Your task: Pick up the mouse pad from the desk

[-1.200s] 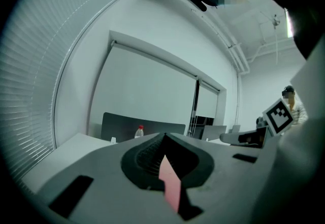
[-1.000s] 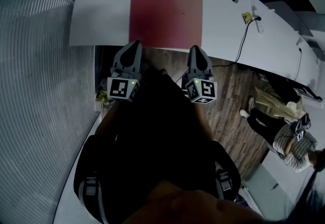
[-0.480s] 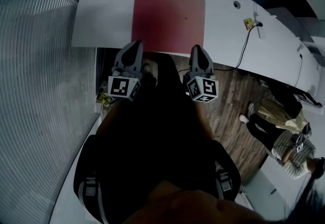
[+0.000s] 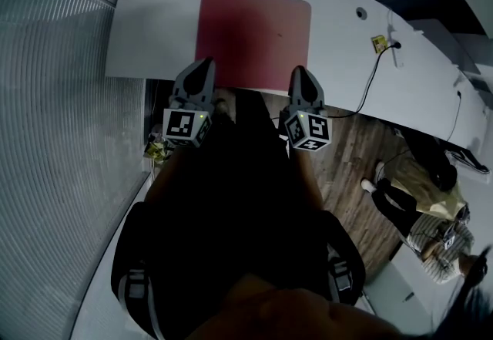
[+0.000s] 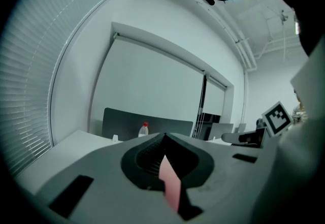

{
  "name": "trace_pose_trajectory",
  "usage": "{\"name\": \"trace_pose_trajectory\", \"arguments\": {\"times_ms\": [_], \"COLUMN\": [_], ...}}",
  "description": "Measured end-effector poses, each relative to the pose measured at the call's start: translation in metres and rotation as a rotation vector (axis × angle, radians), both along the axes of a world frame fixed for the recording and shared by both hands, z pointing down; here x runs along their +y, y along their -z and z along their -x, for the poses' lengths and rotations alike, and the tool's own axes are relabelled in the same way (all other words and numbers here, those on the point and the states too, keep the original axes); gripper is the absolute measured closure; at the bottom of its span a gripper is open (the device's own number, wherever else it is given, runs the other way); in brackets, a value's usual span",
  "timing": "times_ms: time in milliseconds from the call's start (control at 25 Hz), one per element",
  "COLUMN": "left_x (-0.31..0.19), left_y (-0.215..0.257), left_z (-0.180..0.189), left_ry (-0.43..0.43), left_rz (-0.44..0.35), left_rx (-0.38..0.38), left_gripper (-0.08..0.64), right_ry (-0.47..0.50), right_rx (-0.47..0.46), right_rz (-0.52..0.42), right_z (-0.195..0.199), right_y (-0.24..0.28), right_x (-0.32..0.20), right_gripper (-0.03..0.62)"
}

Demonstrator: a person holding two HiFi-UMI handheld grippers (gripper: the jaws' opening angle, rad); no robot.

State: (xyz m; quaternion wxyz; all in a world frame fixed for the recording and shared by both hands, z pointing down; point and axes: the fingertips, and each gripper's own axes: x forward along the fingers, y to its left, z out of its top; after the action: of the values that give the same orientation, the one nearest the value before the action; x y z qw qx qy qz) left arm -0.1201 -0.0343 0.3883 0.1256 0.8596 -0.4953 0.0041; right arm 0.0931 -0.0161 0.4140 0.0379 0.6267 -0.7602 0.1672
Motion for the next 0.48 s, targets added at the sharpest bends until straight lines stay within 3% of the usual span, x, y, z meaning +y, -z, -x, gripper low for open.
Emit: {"name": "trace_pose_trajectory", "arguments": {"times_ms": [480], "left_x": [-0.08], "left_y": [-0.036], "left_z": [-0.02], "left_ry": [0.03], "left_rz": [0.099], "left_rx": [-0.054], "left_gripper": [0.555], "right_ry": [0.006], "right_rx": [0.002], "right_rz": [0.089], "right_z": [-0.036], "right_y": [-0.04], "right_x": [-0.074], "right_gripper": [0.592]}}
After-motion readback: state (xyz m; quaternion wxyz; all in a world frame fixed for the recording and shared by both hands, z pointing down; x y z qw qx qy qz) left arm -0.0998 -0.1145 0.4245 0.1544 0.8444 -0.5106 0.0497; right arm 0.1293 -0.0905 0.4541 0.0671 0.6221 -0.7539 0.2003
